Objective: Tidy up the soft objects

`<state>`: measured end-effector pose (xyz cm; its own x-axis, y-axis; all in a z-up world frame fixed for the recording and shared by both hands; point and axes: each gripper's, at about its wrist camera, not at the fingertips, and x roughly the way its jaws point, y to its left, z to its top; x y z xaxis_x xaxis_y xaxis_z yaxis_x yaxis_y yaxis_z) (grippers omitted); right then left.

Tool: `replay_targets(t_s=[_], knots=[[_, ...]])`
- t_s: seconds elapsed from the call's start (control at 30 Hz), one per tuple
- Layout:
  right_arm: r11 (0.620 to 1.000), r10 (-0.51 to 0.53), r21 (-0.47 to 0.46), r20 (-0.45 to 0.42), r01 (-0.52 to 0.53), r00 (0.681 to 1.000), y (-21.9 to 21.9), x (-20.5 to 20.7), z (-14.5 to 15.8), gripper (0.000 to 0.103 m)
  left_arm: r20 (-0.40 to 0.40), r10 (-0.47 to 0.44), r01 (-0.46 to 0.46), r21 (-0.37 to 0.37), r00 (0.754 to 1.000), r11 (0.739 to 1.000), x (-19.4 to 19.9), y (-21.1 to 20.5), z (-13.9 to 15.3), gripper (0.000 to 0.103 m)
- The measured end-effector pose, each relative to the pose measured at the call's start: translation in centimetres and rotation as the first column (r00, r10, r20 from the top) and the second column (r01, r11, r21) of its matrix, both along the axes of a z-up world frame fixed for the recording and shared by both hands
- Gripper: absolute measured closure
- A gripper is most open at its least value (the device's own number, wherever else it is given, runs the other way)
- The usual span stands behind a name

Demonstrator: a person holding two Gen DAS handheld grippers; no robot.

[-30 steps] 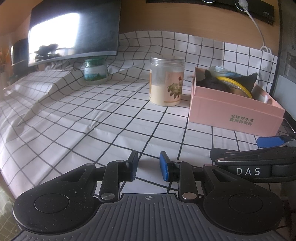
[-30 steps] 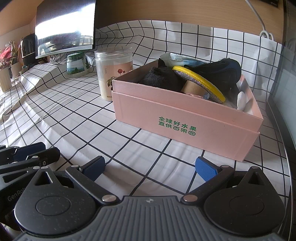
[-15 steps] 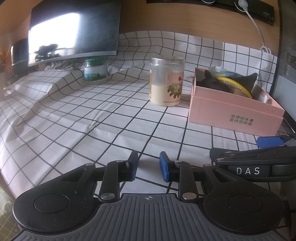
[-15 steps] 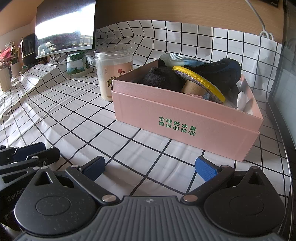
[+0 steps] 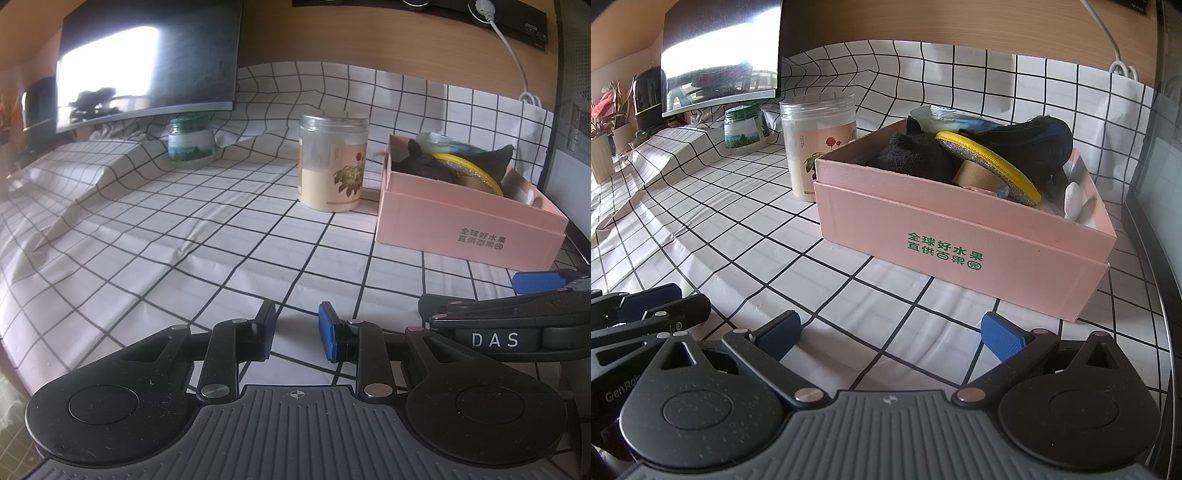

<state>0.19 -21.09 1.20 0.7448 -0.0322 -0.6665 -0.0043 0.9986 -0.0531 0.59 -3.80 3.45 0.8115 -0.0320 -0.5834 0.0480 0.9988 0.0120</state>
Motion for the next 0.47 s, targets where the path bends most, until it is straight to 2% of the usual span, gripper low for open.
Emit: replay_targets(t_s=[0.47], knots=[[1.000,0.000,0.000,0.000,0.000,1.000,-0.12,0.01,0.04,0.000,-0.003,0.001,-0.001,0.001,1.000,1.000,-0.03,-0.05,0.03,0.074]])
